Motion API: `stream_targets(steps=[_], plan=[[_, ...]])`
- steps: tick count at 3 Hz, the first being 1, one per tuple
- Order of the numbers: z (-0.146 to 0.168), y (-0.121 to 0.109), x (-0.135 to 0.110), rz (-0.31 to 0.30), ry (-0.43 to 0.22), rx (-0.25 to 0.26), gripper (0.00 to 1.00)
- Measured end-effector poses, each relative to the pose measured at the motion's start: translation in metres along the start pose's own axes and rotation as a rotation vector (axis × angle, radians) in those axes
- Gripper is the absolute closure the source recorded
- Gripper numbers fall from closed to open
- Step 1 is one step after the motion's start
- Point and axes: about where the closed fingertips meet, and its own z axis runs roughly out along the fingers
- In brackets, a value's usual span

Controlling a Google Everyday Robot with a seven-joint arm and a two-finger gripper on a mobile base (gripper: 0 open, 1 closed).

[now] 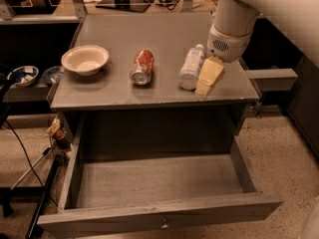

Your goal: Place blue plastic bottle into top drawer

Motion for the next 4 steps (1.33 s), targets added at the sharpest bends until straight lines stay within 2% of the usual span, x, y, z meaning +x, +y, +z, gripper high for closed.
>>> stream_targets(steps=[1, 2, 3, 4], plan=[[0.028, -0.009, 0.013, 0.031, 0.065, -0.009, 0.0], [0.028, -0.01, 0.01, 0.03, 0.055, -0.004, 0.0], [0.023, -0.022, 0.0, 0.086, 0.079, 0.005, 0.0], [0.018, -0.044, -0.009, 0.171, 0.114, 0.043, 0.0]])
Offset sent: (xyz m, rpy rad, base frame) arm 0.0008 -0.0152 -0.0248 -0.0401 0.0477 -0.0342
